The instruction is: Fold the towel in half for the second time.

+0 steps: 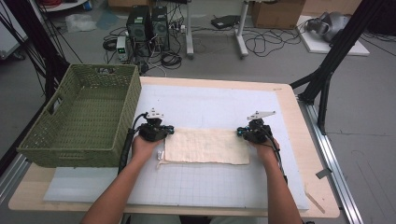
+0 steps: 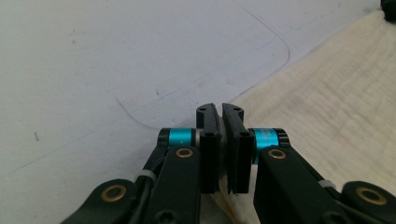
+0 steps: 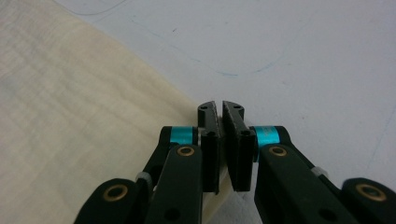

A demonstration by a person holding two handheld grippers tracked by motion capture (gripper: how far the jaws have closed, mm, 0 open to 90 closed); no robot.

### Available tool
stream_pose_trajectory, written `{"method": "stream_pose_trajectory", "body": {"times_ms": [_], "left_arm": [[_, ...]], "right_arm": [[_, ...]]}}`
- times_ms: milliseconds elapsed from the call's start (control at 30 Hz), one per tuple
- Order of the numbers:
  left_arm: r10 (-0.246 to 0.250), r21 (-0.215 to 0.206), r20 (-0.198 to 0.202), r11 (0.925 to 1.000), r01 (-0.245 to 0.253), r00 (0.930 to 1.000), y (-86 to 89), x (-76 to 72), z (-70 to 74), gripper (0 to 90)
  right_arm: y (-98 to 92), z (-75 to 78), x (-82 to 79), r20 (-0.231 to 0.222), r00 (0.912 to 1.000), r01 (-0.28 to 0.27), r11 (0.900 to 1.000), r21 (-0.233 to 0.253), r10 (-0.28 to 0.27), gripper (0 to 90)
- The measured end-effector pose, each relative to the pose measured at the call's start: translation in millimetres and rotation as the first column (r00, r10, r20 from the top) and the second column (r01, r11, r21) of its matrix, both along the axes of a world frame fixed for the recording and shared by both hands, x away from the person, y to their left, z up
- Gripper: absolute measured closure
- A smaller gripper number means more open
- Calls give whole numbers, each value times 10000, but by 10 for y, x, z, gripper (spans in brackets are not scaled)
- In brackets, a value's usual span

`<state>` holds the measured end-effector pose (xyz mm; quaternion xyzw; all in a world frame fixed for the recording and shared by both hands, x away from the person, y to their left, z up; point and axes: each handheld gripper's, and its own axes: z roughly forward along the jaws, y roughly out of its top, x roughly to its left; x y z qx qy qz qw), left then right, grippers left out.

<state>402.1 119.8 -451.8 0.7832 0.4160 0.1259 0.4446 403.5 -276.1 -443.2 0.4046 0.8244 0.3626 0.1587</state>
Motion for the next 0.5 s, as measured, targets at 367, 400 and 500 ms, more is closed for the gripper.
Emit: {"method": "stream_pose_trajectory", "body": {"times_ms": [367,400,500], "left_arm": [[4,-1171,1106,9930,127,9939,104,-64,174,859],[-14,-1255,1172,9920,163,9931,103,-85,199,858],[-272,-1217,1471,9915,454,9887,86,-162,273,858]], "right_arm": [[-44,128,-111,1185,9927,190,9989,427,-239,864],[-47,131,-136,1266,9918,124,9986,510,-188,864],[-64,139,-237,1439,9896,-97,9970,764,-14,864]]}}
